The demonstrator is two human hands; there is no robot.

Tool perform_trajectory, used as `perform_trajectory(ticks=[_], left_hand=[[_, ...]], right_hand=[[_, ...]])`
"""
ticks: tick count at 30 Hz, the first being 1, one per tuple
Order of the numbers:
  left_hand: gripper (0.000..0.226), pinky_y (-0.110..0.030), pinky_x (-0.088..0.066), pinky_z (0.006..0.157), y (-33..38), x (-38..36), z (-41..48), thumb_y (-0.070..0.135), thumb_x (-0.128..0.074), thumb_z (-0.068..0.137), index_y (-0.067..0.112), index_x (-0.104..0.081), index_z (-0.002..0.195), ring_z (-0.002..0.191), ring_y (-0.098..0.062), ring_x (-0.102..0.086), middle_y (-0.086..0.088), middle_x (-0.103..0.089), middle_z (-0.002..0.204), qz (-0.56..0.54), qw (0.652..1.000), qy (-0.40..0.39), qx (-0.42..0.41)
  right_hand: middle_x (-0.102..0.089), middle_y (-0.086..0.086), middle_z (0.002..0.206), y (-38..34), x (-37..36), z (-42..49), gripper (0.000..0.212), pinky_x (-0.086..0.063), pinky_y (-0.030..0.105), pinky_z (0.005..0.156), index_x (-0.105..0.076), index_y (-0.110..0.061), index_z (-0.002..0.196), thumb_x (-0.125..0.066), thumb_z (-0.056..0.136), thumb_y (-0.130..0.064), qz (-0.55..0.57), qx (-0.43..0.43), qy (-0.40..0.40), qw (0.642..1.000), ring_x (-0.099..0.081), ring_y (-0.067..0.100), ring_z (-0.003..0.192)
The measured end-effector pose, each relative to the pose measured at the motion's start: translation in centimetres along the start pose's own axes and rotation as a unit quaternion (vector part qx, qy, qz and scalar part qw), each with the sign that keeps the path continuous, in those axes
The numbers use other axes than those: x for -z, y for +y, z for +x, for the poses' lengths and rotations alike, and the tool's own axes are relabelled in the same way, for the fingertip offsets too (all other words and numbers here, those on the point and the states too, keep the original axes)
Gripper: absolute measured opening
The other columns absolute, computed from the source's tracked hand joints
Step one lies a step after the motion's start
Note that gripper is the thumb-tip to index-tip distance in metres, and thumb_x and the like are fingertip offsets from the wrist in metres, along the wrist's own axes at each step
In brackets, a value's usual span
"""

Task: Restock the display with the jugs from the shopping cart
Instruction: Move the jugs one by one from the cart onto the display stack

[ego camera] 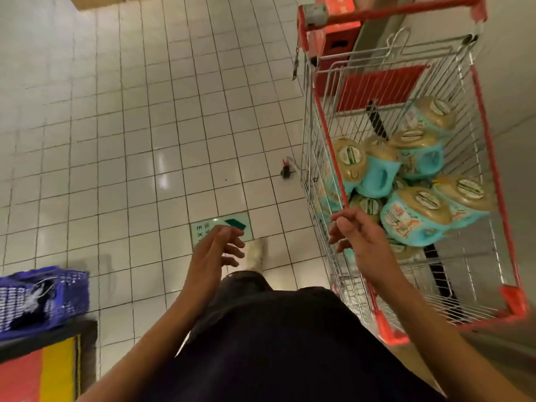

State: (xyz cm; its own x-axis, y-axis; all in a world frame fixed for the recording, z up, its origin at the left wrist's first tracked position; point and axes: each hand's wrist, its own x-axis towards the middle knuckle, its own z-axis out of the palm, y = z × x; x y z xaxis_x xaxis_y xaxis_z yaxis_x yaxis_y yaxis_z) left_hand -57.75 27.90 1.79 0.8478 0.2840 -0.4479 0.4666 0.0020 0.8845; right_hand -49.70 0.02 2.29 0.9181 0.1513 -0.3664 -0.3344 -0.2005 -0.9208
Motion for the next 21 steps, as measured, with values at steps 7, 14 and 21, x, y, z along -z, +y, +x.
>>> perform_trajectory(ticks=[7,14,21], left_hand=[[0.034,-0.023,-0.057,0.066,10.0,-3.6,14.9,0.025,-0.039,0.112,0.011,-0.069,0.105,0.08,-0.019,-0.07,-0.008,-0.072,0.093,0.078,0.984,-0.156,-0.038],[0.032,-0.031,-0.056,0.07,16.9,-14.5,26.0,0.021,-0.04,0.112,0.009,-0.069,0.108,0.084,-0.024,-0.069,-0.012,-0.071,0.096,0.143,0.945,-0.292,-0.039],[0.024,-0.028,-0.054,0.062,15.7,-28.2,34.3,0.022,-0.049,0.109,0.013,-0.07,0.101,0.074,-0.016,-0.068,-0.007,-0.069,0.086,0.265,0.885,-0.383,0.015]], right_hand=[[-0.065,0.028,0.094,-2.8,-0.1,7.3,0.015,-0.053,0.031,0.066,-0.063,-0.003,0.111,-0.05,0.109,-0.011,0.069,-0.045,0.113,0.99,-0.066,0.026,0.08],[-0.069,0.014,0.088,-1.2,4.6,13.2,0.015,-0.055,0.028,0.067,-0.064,-0.005,0.11,-0.053,0.109,-0.016,0.133,-0.097,0.237,0.958,-0.066,0.02,0.076],[-0.066,0.005,0.087,4.4,10.6,22.5,0.005,-0.056,0.031,0.074,-0.061,-0.008,0.103,-0.059,0.106,-0.011,0.148,-0.205,0.301,0.92,-0.065,0.021,0.081]])
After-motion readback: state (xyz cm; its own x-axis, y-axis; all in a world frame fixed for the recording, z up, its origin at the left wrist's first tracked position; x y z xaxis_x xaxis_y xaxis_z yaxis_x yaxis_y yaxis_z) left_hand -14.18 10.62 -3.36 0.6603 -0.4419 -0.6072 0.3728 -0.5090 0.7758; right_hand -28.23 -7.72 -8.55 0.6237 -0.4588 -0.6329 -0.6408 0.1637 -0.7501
